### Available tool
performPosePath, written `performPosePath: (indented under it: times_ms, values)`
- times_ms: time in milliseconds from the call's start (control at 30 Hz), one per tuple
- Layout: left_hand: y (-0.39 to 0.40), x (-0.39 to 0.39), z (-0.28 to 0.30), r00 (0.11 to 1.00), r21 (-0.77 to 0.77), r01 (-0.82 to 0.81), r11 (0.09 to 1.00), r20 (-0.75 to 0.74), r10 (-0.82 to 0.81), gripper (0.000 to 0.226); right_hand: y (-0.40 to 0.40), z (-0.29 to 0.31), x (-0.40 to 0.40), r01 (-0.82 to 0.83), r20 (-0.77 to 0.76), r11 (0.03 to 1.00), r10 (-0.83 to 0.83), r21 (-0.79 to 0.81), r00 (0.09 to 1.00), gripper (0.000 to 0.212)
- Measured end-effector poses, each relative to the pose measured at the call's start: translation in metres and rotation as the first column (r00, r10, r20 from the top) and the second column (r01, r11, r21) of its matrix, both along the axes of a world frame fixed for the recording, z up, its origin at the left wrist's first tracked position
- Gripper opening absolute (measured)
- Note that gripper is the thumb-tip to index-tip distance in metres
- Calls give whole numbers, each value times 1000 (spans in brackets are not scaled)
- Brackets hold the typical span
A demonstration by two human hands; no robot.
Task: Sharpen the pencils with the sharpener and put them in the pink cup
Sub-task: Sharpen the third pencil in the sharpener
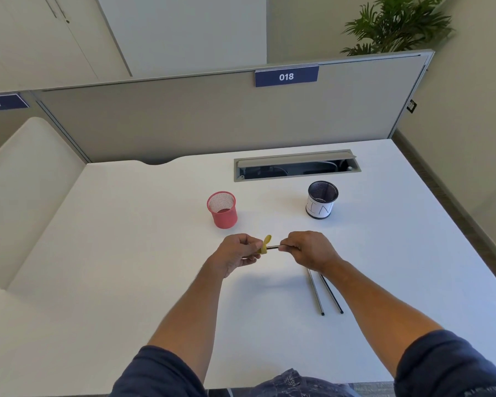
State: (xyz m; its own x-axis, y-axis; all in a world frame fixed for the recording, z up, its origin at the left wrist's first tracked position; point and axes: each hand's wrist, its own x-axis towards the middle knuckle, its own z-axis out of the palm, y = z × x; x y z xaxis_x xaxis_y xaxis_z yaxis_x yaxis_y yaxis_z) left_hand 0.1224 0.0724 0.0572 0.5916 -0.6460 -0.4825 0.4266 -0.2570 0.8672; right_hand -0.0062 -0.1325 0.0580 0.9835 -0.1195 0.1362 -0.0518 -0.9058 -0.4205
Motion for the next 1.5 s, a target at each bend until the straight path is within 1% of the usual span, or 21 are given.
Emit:
performPosePath:
  times_ms: [67,100,167,267,367,433,500,567,633,700,733,767,800,833,867,933,1100,1233,1333,1400,1500]
  values:
    - [3,1,0,998,27,34,999,51,-36,8,-1,2,3,81,-201,982,-46,171,979,18]
    - [3,1,0,997,36,44,998,65,-46,9,-2,3,4,120,-273,960,-47,255,961,18]
    - [5,1,-1,996,45,44,998,80,-47,14,-3,3,6,153,-350,920,-19,361,937,21]
    - [5,-1,-1,996,40,30,999,88,-33,24,-6,4,5,156,-405,880,44,448,913,27]
    - [5,-1,0,994,44,37,998,97,-41,26,-8,6,6,158,-456,842,113,516,883,31]
    - [5,0,1,993,65,47,997,107,-53,26,-7,7,6,150,-439,829,125,539,890,27]
    - [5,1,1,993,83,48,995,106,-57,26,-6,7,4,136,-400,824,117,549,909,19]
    - [6,1,0,995,74,37,997,92,-43,21,-6,9,4,111,-365,844,104,524,925,18]
    - [5,0,1,997,62,13,998,69,-17,17,-7,9,5,89,-308,882,66,463,949,14]
    - [3,-1,2,998,70,-33,997,50,29,21,-6,9,6,64,-224,927,22,370,974,10]
    - [2,-1,2,998,73,-61,996,34,58,24,-5,10,5,38,-155,961,6,274,988,8]
    - [0,-1,3,996,73,-91,993,12,91,26,-3,10,4,5,-54,990,2,141,999,6]
    - [-2,-1,4,992,75,-121,990,-10,122,27,-1,10,3,-20,59,1000,20,10,998,6]
    - [-3,0,5,989,80,-143,986,-25,146,28,0,9,2,-39,156,996,51,-77,986,9]
    - [-3,0,6,987,87,-155,984,-32,158,28,0,9,1,-59,224,991,85,-120,971,10]
    - [-4,2,7,985,91,-165,982,-41,169,29,0,9,2,-98,303,983,141,-155,942,12]
    - [-6,4,8,981,64,-166,984,-91,172,29,1,8,6,-98,394,967,186,-234,900,9]
    - [-6,5,7,984,25,-127,992,-124,129,30,2,7,9,-93,407,961,196,-260,892,11]
    - [-4,7,6,992,-3,-74,997,-103,73,27,4,5,7,-72,338,976,141,-207,931,11]
    - [-2,7,4,997,-20,-40,999,-73,38,20,4,4,6,-56,220,988,86,-141,972,13]
    - [2,8,-1,1000,-13,11,1000,-15,-12,11,4,5,10,-15,-58,1000,15,-8,998,19]
